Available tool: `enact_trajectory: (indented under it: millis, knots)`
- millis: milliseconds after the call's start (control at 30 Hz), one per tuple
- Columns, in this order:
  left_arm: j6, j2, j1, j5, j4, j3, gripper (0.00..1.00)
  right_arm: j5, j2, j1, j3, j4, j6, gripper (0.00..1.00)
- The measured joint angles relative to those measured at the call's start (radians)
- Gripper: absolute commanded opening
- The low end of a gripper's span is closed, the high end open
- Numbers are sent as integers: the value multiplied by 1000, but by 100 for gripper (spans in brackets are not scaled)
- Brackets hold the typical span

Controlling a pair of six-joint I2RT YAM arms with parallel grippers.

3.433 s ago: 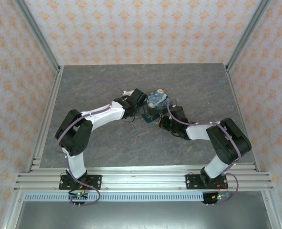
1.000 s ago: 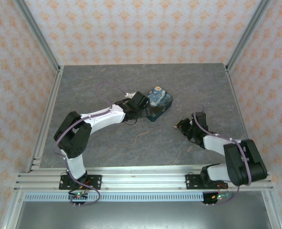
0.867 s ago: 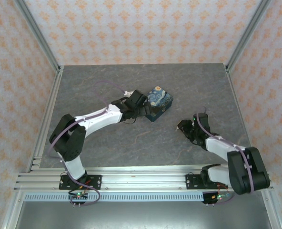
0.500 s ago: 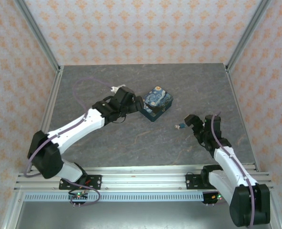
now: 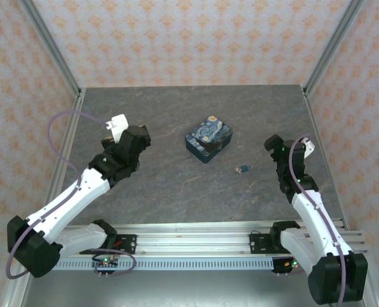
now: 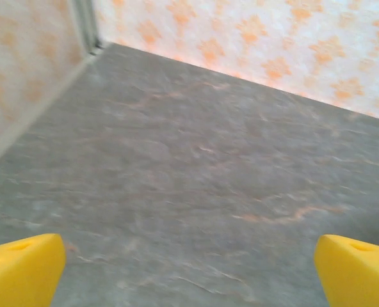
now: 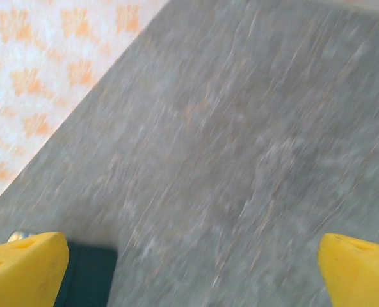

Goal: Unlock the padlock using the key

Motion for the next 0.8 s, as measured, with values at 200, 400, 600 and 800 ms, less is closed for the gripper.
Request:
enact_trajectory:
  millis: [200, 400, 600, 800]
  knots:
    - [131, -22, 143, -83, 202, -174, 100, 165, 88, 0, -87, 279, -209, 99]
    - [267, 38, 272, -79, 453, -295, 100, 219, 291, 0, -106, 480, -378, 99]
    - [369, 162, 319, -41, 723, -424, 100, 219, 456, 0, -175, 702, -462, 99]
    - [428, 291, 407, 111, 992, -534, 100, 104, 638, 0, -236, 953, -547, 99]
